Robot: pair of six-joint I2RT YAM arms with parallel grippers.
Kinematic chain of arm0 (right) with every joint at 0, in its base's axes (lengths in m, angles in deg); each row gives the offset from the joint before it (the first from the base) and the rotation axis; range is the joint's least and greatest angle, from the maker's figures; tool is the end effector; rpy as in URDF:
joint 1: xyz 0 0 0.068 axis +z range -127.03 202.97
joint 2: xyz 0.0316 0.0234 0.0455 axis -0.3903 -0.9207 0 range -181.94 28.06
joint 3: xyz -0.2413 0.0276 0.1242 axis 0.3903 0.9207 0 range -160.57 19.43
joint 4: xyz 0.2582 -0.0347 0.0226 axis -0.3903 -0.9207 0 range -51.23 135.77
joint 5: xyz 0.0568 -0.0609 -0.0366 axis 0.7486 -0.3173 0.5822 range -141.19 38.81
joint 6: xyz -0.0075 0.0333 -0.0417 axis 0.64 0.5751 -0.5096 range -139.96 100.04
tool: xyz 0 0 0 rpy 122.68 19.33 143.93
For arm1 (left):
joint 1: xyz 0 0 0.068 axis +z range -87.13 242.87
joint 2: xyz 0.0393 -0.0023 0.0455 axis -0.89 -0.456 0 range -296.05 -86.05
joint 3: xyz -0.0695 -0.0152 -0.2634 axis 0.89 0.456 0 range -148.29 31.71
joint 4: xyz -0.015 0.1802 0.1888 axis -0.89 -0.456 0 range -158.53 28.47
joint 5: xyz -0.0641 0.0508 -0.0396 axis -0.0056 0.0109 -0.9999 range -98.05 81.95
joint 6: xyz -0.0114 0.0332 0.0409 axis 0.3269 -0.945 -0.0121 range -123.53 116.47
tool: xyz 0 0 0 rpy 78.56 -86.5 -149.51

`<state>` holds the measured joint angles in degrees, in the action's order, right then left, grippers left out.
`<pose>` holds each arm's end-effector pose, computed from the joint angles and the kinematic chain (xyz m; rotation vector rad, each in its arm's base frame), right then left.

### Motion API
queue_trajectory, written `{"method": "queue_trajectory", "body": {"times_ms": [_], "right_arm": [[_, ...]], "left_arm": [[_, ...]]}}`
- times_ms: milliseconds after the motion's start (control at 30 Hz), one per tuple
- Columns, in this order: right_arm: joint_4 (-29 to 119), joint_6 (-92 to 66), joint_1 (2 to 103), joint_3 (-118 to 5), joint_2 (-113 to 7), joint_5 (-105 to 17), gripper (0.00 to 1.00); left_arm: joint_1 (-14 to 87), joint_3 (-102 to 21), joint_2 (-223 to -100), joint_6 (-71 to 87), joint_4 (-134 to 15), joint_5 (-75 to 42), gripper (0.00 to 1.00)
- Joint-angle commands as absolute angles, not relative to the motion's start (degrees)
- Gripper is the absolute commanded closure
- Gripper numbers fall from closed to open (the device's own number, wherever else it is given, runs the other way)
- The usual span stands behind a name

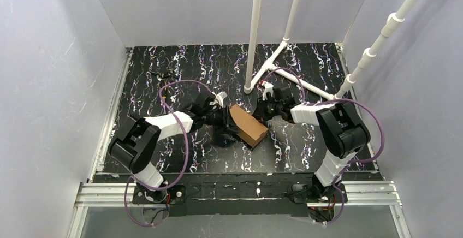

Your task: Fold the paper box

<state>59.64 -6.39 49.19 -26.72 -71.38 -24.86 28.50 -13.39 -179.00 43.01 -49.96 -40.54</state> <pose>0.2979 0.1643 0.1461 -0.5090 2.2704 0.8806 0.2586 -0.1999 0.1744 0.0993 2.4604 -1.3405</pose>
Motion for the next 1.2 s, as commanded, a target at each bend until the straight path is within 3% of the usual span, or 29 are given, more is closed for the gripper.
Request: {"method": "queue_trajectory", "body": {"times_ms": [0,600,833,1000,1067,1100,1167], "right_arm": [[62.59,-0.90,54.44,-29.64,-72.92,-11.99,0.84],[57.98,-5.38,56.76,-30.74,-73.26,-11.79,0.84],[52.18,-12.65,52.08,-32.59,-66.19,-22.47,0.82],[47.52,-22.62,47.94,-33.18,-60.37,-23.83,0.72],[42.00,-30.08,47.60,-34.27,-59.24,-21.11,0.68],[38.90,-35.91,47.58,-35.21,-58.96,-19.18,0.68],[36.25,-39.64,47.60,-35.64,-58.50,-16.65,0.66]], "left_arm": [[27.28,-18.79,-175.86,44.97,-44.05,-38.86,0.80],[28.85,-20.40,-169.75,43.08,-47.46,-26.53,0.76],[31.10,-22.34,-170.37,39.58,-48.76,-27.39,0.75],[33.01,-25.19,-159.81,29.91,-63.17,-24.76,0.56],[34.04,-24.75,-155.28,27.79,-69.63,-25.54,0.54],[34.67,-23.92,-153.22,27.65,-72.53,-26.28,0.57],[35.22,-21.53,-149.70,28.92,-78.89,-27.26,0.78]]}}
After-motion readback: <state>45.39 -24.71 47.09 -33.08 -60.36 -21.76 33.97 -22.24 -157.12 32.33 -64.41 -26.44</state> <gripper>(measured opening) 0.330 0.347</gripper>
